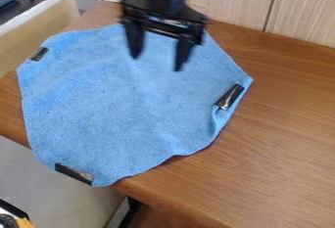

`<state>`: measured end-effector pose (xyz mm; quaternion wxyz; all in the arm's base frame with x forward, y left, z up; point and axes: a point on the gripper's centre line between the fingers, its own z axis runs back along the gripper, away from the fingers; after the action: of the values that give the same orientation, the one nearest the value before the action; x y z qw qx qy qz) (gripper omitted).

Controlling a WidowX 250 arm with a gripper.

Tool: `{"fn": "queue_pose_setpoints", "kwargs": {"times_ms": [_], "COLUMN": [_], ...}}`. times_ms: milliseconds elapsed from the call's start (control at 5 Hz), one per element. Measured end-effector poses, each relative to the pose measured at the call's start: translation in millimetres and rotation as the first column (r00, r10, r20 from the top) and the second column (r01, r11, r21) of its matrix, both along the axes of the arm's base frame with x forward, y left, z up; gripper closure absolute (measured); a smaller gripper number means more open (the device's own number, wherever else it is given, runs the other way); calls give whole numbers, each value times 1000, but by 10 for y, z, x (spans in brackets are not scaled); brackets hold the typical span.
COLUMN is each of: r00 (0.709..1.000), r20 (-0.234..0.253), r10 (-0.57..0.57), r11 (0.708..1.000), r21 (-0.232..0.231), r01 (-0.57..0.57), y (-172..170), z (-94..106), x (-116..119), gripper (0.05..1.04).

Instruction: Fold the cloth from bottom left to top right

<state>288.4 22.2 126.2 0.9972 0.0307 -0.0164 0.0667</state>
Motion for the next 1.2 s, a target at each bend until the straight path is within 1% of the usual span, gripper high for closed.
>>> {"fn": "queue_pose_setpoints", "kwargs": {"times_ms": [200, 400, 600, 800, 1000, 1200], "r00": [994, 977, 956, 930, 922, 909], "r20": [40, 47, 42, 54, 45, 25], "r10": [102, 208, 292, 363, 386, 416], "r11": [995, 978, 956, 932, 922, 908], "r21": [-1, 5, 17, 4, 19, 41], "r01": [-102, -208, -293, -363, -387, -417], "y": [290, 638, 963, 1190, 1307, 1396], "z": [-30, -168, -307, -379, -429, -474], "x": [-100, -258, -459, -606, -724, -853], "gripper": [83, 84, 84, 84, 84, 83]}}
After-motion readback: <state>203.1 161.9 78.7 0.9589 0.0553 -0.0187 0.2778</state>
